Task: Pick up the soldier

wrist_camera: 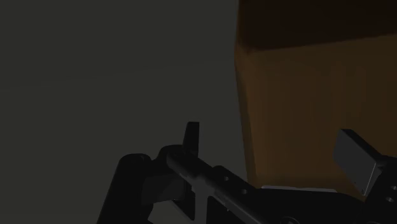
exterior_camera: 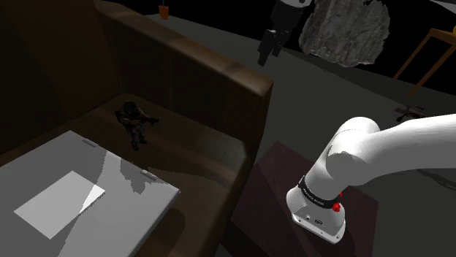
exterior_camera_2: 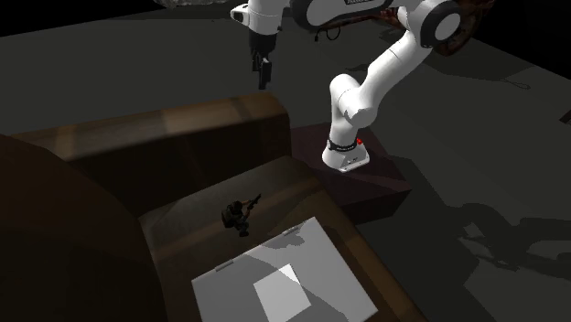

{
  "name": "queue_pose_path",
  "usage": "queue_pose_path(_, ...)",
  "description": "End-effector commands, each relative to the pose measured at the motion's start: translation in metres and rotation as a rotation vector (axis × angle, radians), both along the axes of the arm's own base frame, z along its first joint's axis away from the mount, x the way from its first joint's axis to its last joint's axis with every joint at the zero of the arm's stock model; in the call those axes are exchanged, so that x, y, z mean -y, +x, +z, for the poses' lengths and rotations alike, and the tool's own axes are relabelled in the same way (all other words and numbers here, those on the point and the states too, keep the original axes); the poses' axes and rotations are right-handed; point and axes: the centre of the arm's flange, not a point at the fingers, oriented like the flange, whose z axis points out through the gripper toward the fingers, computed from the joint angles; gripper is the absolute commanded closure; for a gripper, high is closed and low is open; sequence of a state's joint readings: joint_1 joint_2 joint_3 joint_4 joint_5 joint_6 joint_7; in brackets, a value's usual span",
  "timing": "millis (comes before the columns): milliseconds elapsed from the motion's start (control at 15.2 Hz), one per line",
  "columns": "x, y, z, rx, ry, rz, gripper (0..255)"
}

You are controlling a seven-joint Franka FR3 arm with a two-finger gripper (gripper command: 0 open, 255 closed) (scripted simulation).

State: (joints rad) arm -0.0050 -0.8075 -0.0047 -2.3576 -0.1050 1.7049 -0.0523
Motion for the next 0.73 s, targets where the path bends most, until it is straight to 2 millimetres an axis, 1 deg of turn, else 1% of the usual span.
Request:
queue_pose_path(0,0.0,0.0,0.0,0.0,0.0,0.0,0)
queue_pose_path(660,-0.124,0.034,-0.022,0.0,0.009,0.011,0)
